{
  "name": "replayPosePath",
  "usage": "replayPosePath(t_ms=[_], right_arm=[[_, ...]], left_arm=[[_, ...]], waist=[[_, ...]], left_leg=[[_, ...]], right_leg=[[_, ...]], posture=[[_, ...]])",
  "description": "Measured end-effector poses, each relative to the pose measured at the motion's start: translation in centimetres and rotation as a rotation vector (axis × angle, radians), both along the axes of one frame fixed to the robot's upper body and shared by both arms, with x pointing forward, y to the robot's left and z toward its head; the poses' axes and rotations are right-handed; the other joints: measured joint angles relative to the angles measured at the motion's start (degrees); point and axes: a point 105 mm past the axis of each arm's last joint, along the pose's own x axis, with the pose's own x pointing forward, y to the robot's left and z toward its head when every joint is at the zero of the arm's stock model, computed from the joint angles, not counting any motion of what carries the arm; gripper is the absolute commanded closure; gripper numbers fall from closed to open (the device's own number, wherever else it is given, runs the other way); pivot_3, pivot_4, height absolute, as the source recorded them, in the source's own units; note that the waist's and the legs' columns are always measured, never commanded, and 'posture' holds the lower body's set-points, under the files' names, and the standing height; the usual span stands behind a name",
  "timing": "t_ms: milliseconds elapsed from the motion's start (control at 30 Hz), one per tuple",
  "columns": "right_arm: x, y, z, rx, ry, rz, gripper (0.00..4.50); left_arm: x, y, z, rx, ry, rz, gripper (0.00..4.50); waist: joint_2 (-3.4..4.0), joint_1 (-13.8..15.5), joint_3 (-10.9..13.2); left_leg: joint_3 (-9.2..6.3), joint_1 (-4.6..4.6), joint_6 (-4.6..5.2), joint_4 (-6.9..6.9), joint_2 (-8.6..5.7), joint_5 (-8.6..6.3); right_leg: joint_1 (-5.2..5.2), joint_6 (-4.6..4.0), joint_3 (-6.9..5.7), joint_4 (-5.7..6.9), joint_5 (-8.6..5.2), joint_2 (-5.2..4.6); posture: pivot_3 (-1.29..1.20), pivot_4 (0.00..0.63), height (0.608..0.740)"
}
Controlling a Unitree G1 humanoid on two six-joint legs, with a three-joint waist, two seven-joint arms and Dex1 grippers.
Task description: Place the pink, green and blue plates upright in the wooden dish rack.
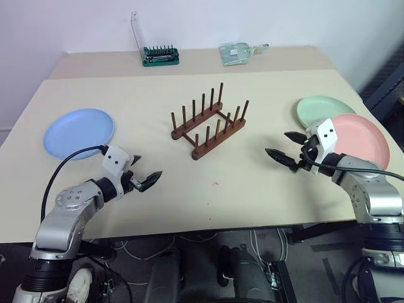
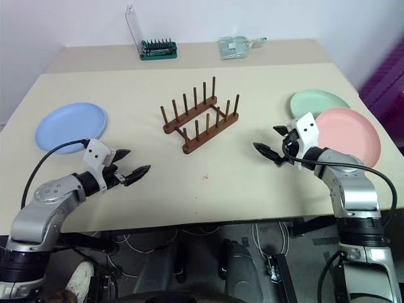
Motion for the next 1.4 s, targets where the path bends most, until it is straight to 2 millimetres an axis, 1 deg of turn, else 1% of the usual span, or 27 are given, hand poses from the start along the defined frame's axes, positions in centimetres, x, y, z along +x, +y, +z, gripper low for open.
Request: replayPosePath(t_ms=[67, 167, 300, 433, 467, 567, 633, 667, 767, 933, 1033, 1067, 1200, 1233, 1333, 1400], right_arm=[[0.1, 0.0, 0.2, -0.004, -0.007, 0.001, 0.05], [0.3, 0.1, 0.6, -0.018, -0.024, 0.002, 0.05], [0.4, 0.2, 0.5, -0.030, -0.028, 0.008, 0.05], [0.4, 0.4, 0.3, -0.037, -0.024, 0.012, 0.05], [0.4, 0.4, 0.2, -0.040, -0.024, 0.012, 0.05], [0.3, 0.5, 0.0, -0.044, -0.023, 0.016, 0.05], [0.1, 0.5, -0.3, -0.043, -0.018, 0.013, 0.05], [0.0, 0.6, -0.3, -0.043, -0.021, 0.014, 0.05], [-0.2, 0.4, -0.9, -0.042, -0.009, 0.000, 0.05], [-0.9, 0.5, -0.9, -0.047, -0.022, -0.010, 0.05], [-1.3, 0.1, -1.2, -0.051, -0.018, -0.032, 0.00], [-1.5, 0.0, -1.4, -0.054, -0.014, -0.037, 0.00], [-2.1, 0.0, -1.8, -0.058, -0.009, -0.046, 0.00], [-2.2, 0.0, -1.7, -0.059, -0.011, -0.047, 0.00], [-2.5, 0.1, -1.9, -0.063, -0.012, -0.046, 0.00], [-2.9, 0.0, -2.3, -0.073, 0.004, -0.042, 0.00]], left_arm=[[0.0, -0.4, -0.1, -0.007, 0.002, -0.010, 0.00], [0.3, -0.6, 0.3, -0.011, -0.013, -0.013, 0.00], [0.1, -1.2, 0.2, -0.024, -0.004, -0.038, 0.00], [-0.3, -3.5, -0.4, -0.027, 0.037, -0.149, 0.00], [-0.1, -4.3, -0.5, -0.009, 0.036, -0.177, 0.00], [1.0, -6.9, -1.1, 0.061, 0.022, -0.249, 0.00], [1.6, -8.6, -1.8, 0.060, 0.027, -0.279, 0.00], [1.8, -8.9, -2.0, 0.054, 0.024, -0.282, 0.00], [3.7, -9.6, -1.9, 0.047, 0.009, -0.266, 0.00], [5.9, -11.3, -1.8, 0.014, -0.011, -0.279, 0.00], [6.6, -11.8, -1.9, 0.011, -0.024, -0.288, 0.82], [6.7, -11.8, -2.0, 0.008, -0.025, -0.291, 1.27], [6.5, -12.0, -2.0, 0.008, -0.035, -0.321, 3.32], [6.5, -12.0, -2.0, 0.017, -0.042, -0.326, 3.75], [6.2, -12.0, -2.0, 0.045, -0.061, -0.362, 3.77], [6.0, -12.1, -2.0, 0.068, -0.066, -0.411, 3.77]], waist=[[0.00, 0.0, 0.0], [0.00, 0.0, 0.0], [0.00, 0.0, 0.0], [0.00, 0.1, 0.0], [0.00, 0.2, 0.0], [0.00, 0.4, 0.0], [-0.01, 0.3, 0.0], [-0.01, 0.2, 0.0], [0.01, 0.2, 0.0], [0.01, 0.4, 0.0], [0.01, 0.7, -0.1], [0.02, 0.9, -0.1], [0.02, 1.4, -0.1], [0.02, 1.5, -0.1], [0.02, 1.6, -0.1], [0.02, 1.7, -0.1]], left_leg=[[0.00, 0.00, 0.00, 0.00, 0.00, 0.00], [0.00, 0.00, 0.00, 0.00, -0.01, 0.00], [0.00, 0.00, 0.00, 0.00, -0.02, 0.00], [0.00, 0.00, 0.00, 0.00, -0.06, 0.00], [-0.01, 0.00, 0.01, 0.00, -0.07, 0.01], [0.00, 0.00, 0.01, 0.04, -0.11, 0.01], [0.01, -0.01, 0.02, 0.04, -0.11, 0.01], [0.00, -0.02, 0.02, 0.04, -0.11, 0.01], [0.01, 0.03, 0.03, 0.07, -0.11, 0.02], [-0.04, 0.04, 0.03, 0.11, -0.12, 0.02], [-0.04, 0.05, 0.03, 0.11, -0.13, 0.02], [-0.03, 0.05, 0.03, 0.10, -0.12, 0.02], [-0.03, 0.05, 0.03, 0.11, -0.11, 0.02], [-0.03, 0.05, 0.03, 0.11, -0.11, 0.02], [-0.05, 0.04, 0.03, 0.12, -0.11, 0.02], [-0.05, 0.03, 0.03, 0.12, -0.12, 0.02]], right_leg=[[-0.01, 0.00, 0.00, 0.00, 0.00, 0.01], [0.00, 0.00, -0.01, 0.00, 0.00, 0.01], [0.00, 0.00, 0.00, 0.00, 0.00, 0.01], [0.01, 0.00, 0.00, 0.00, 0.00, 0.00], [0.02, 0.00, -0.01, 0.00, 0.00, 0.01], [0.07, 0.01, -0.01, 0.00, 0.01, 0.01], [0.05, 0.03, 0.00, 0.00, 0.02, 0.01], [0.05, 0.09, 0.00, 0.01, 0.05, 0.01], [0.08, 0.11, -0.03, 0.10, 0.07, 0.06], [0.13, 0.11, -0.03, 0.08, 0.06, 0.03], [0.13, 0.11, -0.03, 0.08, 0.06, 0.02], [0.12, 0.11, -0.03, 0.09, 0.06, 0.02], [0.12, 0.09, -0.02, 0.08, 0.06, 0.02], [0.13, 0.09, -0.01, 0.08, 0.05, 0.01], [0.14, 0.04, -0.03, 0.07, 0.02, 0.00], [0.14, 0.04, -0.03, 0.07, 0.02, 0.00]], posture=[[0.00, 0.150, 0.730], [0.00, 0.150, 0.730], [0.00, 0.150, 0.730], [0.00, 0.150, 0.730], [0.00, 0.150, 0.730], [0.00, 0.150, 0.730], [0.00, 0.150, 0.730], [0.00, 0.150, 0.730], [0.00, 0.150, 0.730], [0.00, 0.150, 0.730], [0.00, 0.150, 0.730], [0.00, 0.150, 0.730], [0.00, 0.150, 0.730], [0.00, 0.150, 0.730], [0.00, 0.150, 0.730], [0.00, 0.150, 0.730]])
